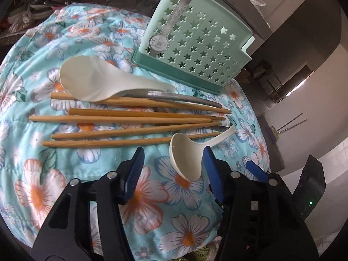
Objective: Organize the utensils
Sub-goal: 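Lower the left gripper onto the white ladle handle and close, then lift the white ladle with the left gripper while the right gripper grasps the white rice paddle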
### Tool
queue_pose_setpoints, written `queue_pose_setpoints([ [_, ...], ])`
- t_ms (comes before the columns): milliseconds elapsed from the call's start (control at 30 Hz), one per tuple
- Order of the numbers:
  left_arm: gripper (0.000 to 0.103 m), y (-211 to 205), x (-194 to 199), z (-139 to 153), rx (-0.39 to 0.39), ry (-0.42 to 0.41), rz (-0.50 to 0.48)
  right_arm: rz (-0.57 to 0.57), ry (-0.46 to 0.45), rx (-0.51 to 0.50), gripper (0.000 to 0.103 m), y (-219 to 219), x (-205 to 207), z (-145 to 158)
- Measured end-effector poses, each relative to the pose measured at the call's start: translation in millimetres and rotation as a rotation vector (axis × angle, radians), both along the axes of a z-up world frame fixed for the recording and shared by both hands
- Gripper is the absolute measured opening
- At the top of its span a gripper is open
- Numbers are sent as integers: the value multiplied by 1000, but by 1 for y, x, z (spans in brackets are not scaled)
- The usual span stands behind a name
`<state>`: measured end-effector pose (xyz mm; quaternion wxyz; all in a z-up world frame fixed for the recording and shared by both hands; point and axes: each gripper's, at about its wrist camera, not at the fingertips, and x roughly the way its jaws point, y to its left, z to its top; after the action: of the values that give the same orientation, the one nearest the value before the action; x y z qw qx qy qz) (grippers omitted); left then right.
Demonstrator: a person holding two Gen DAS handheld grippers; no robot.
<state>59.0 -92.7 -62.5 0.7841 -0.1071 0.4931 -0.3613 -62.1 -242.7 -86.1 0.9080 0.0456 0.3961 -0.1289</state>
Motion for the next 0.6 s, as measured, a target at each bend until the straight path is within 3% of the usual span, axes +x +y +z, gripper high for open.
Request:
queue_pose_setpoints([
  [200, 25, -2, 8, -15, -17, 94, -3, 1, 0, 9, 97, -2, 0, -1],
  [333, 20, -4, 10, -20, -5, 117, 2, 1, -1, 15, 97, -2, 1, -2],
  [500, 5, -4, 12, -23, 14, 128, 29, 5, -2, 26, 97, -4, 1, -3],
  [600, 4, 1, 12, -24, -4, 139, 44, 8, -2, 30, 97, -4, 1, -3],
])
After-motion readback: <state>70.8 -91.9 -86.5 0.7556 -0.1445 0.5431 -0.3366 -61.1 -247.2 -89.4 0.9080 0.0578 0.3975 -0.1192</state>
